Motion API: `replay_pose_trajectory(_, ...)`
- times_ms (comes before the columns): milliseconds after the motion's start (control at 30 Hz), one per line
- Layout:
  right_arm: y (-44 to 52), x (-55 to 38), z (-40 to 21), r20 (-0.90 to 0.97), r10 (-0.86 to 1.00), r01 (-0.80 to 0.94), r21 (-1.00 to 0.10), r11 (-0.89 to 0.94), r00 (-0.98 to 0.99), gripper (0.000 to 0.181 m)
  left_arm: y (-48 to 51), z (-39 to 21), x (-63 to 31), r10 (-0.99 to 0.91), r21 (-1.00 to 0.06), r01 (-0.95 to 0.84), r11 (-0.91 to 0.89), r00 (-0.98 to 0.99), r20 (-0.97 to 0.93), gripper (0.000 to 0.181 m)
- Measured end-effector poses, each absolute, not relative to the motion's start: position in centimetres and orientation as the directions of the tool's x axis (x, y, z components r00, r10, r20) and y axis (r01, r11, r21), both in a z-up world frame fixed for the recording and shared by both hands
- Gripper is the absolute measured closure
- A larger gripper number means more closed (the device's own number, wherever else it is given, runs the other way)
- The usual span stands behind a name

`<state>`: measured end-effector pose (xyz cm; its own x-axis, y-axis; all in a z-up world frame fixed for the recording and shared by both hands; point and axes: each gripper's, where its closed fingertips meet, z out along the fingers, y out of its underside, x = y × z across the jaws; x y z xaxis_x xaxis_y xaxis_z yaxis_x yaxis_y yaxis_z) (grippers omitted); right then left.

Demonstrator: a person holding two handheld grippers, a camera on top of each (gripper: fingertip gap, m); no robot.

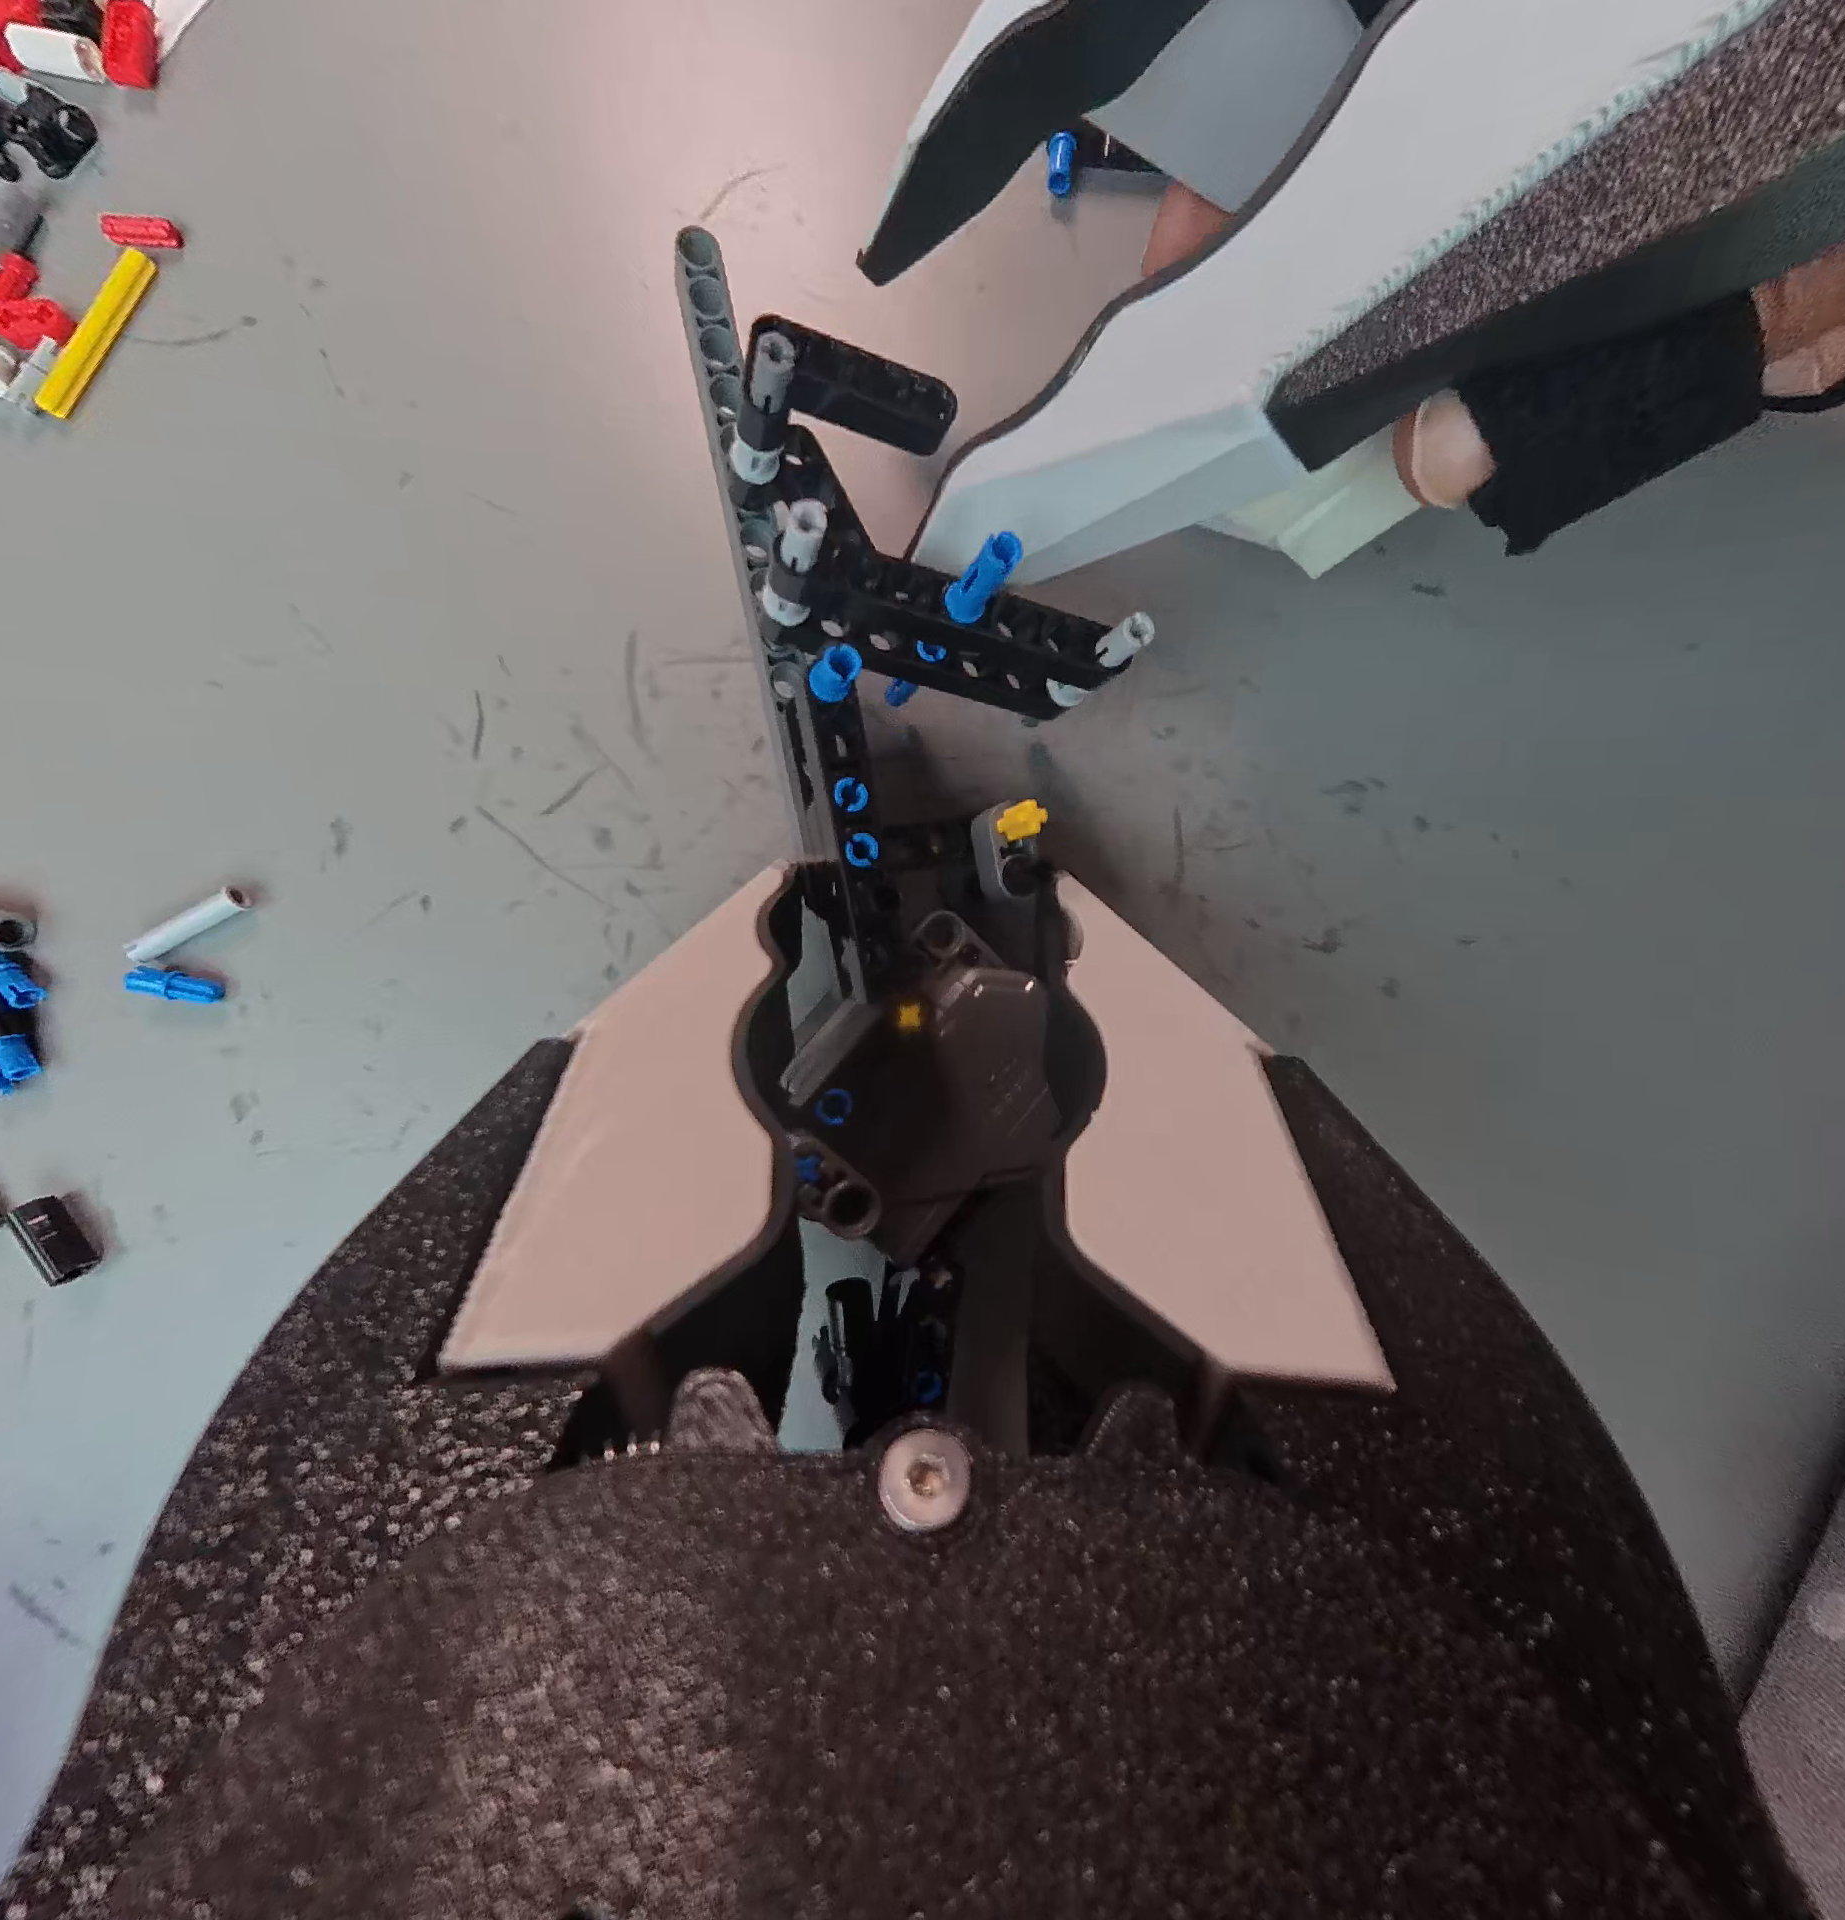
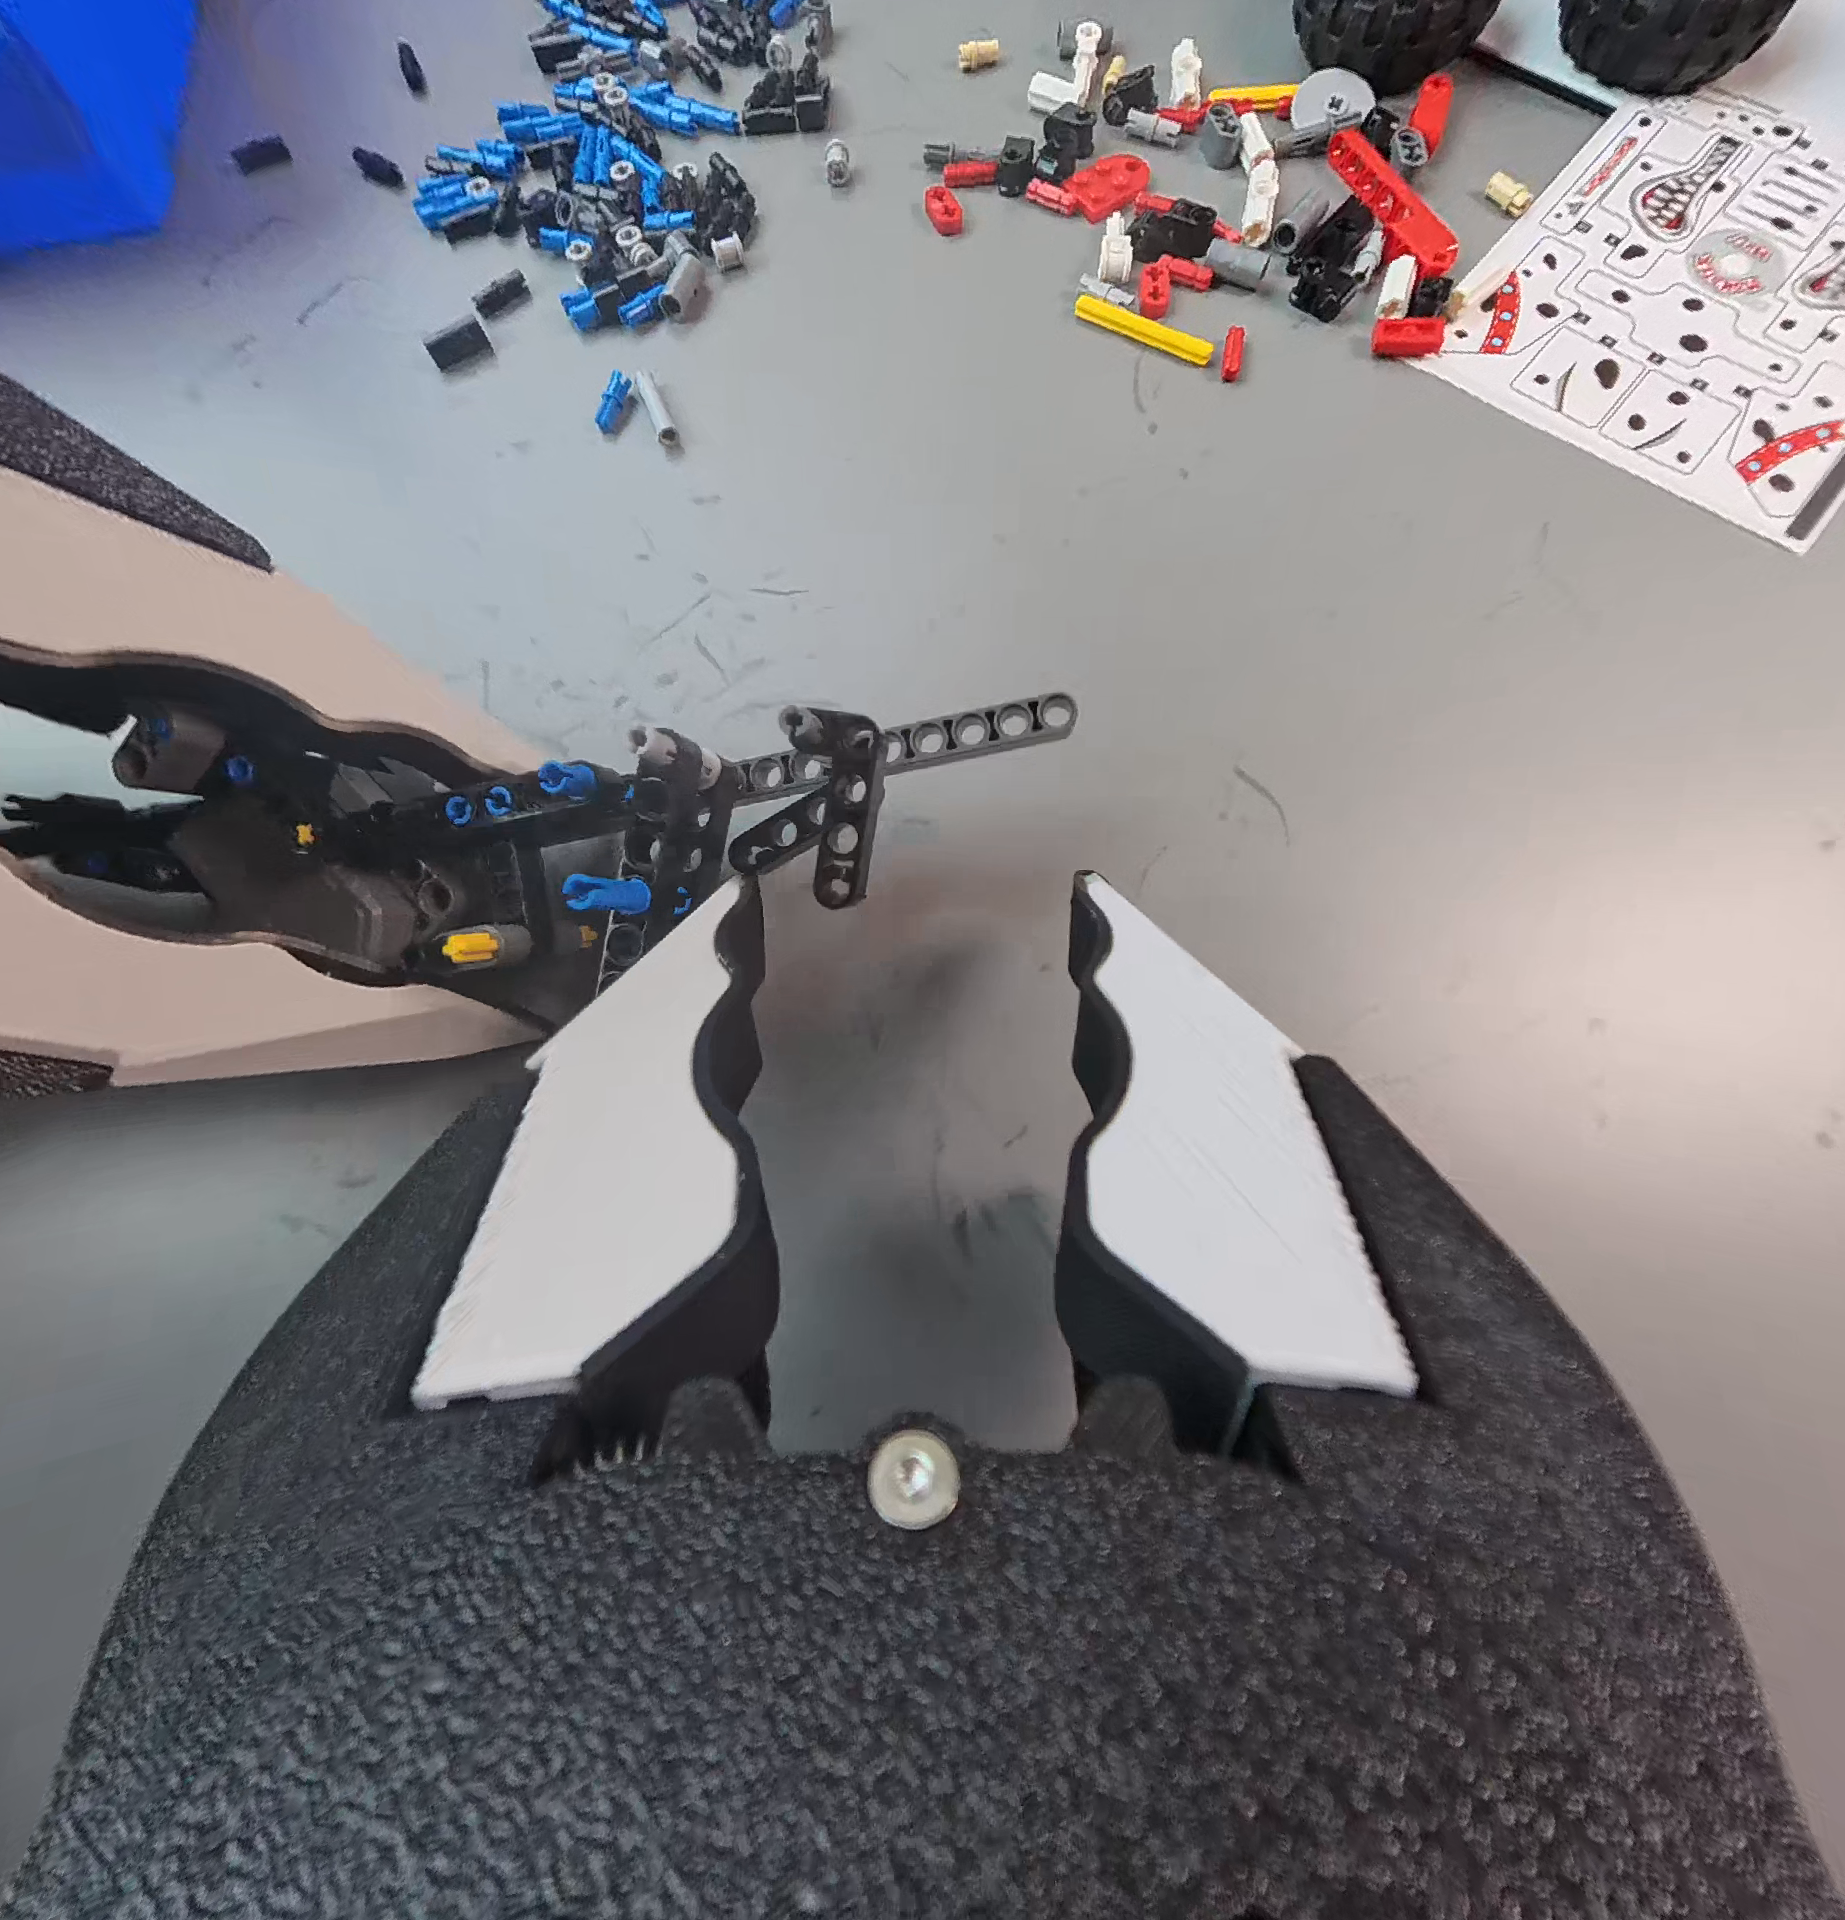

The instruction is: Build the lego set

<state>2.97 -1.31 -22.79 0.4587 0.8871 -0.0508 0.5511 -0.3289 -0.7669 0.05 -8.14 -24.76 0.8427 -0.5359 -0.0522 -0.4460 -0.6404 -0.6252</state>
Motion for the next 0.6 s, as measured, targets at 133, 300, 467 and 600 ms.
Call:
replay_pose_trajectory(133,-1.2,2.8,-22.5,-0.247,0.848,0.441,-0.767,-0.466,0.468,0.119,-8.0,-24.6,-0.3,-0.524,-0.628,-0.45,-0.634,0.848,-0.078,0.135)
replay_pose_trajectory(300,-0.3,3.0,-22.1,-0.272,0.82,0.393,-0.773,-0.498,0.504,0.115,-8.0,-24.7,-0.3,-0.525,-0.632,-0.453,-0.629,0.847,-0.085,0.136)
replay_pose_trajectory(467,-0.8,2.1,-22.7,-0.158,0.849,0.473,-0.772,-0.424,0.504,0.117,-8.1,-24.6,-0.2,-0.523,-0.629,-0.473,-0.617,0.844,-0.121,0.137)
replay_pose_trajectory(600,-0.8,2.3,-22.7,-0.083,0.872,0.53,-0.766,-0.365,0.482,0.117,-8.2,-24.6,-0.3,-0.527,-0.63,-0.476,-0.613,0.841,-0.123,0.137)
